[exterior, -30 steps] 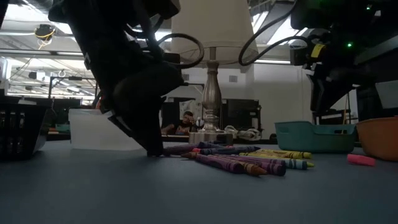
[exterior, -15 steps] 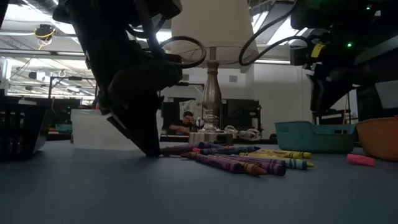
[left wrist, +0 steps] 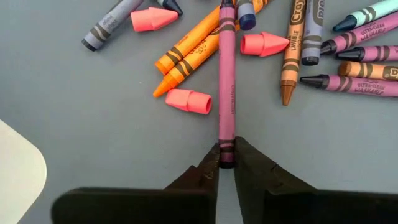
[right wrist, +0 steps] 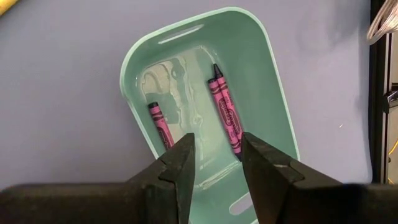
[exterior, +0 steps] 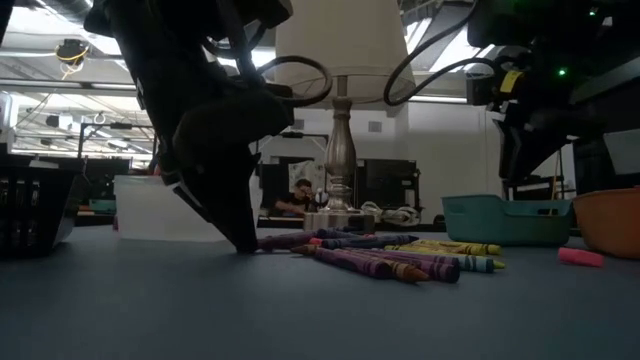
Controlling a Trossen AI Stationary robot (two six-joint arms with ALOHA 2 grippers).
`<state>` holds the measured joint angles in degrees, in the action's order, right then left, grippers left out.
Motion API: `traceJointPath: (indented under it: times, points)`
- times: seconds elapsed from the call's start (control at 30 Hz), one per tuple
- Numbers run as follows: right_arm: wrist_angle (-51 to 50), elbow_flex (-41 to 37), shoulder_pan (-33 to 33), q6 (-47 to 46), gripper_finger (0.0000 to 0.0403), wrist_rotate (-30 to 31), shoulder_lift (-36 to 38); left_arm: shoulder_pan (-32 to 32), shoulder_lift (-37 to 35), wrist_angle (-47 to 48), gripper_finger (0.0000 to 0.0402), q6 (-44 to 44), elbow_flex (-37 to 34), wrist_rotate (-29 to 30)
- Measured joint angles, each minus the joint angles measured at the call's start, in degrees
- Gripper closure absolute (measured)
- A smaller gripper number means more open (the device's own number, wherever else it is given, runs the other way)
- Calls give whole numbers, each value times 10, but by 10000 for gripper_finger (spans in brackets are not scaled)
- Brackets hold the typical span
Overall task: Sort crayons
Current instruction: Put the violet crayon into the green bin
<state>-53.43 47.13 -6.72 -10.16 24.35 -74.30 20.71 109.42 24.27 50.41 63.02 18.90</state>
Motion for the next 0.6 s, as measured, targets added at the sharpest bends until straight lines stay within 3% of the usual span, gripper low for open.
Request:
traceJointPath:
  times: [0.6]
  points:
    - [0,0,0,0,276,0,0,1,-9,-21,398,-1,-1,-15]
